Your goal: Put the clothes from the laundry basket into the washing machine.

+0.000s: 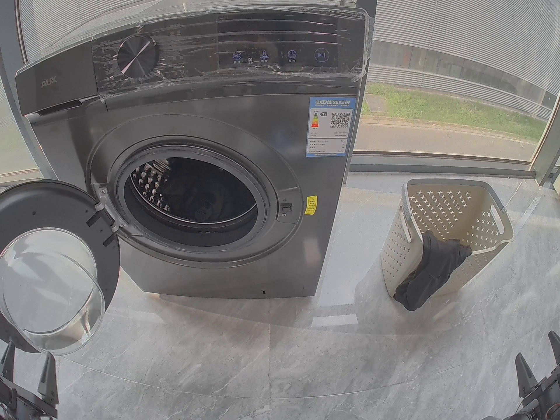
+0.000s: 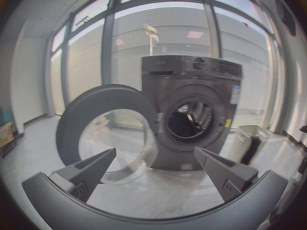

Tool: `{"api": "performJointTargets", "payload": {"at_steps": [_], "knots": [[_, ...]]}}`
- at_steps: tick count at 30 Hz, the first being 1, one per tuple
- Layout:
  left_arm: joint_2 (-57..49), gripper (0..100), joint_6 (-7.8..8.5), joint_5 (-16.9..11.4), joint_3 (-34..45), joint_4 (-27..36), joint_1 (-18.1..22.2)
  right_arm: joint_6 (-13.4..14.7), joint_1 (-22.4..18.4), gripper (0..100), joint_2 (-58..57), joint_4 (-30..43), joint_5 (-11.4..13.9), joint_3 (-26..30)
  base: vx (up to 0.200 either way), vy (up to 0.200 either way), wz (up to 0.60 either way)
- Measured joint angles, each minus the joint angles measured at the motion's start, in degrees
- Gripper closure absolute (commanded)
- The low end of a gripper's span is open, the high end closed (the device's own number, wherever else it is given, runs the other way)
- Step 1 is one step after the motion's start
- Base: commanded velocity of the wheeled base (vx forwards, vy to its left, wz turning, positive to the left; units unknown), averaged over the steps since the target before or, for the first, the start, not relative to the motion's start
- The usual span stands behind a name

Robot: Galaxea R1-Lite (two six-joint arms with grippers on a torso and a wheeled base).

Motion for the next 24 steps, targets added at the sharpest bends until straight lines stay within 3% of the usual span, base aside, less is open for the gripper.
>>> {"api": "performJointTargets", "payload": {"at_steps": [4,7,13,24], "knots": [[-1.27,0,1.82,-11.25,-0.02,1.56,0.52,0.0,-0.05,0,-0.13,0.01,0.06,0.0,0.0,0.0,0.0],[-1.79,0,3.22,-15.8,-0.02,3.27,0.59,0.0,-0.05,0,-0.18,0.01,0.09,0.0,0.0,0.0,0.0],[-2.21,0,3.93,-15.23,-0.02,4.34,0.68,0.0,-0.05,0,-0.22,0.01,0.13,0.0,0.0,0.0,0.0],[-2.33,0,2.65,-13.95,-0.02,3.88,0.72,0.02,-0.05,0,-0.2,0.01,0.13,0.0,0.0,-0.2,0.0]]}}
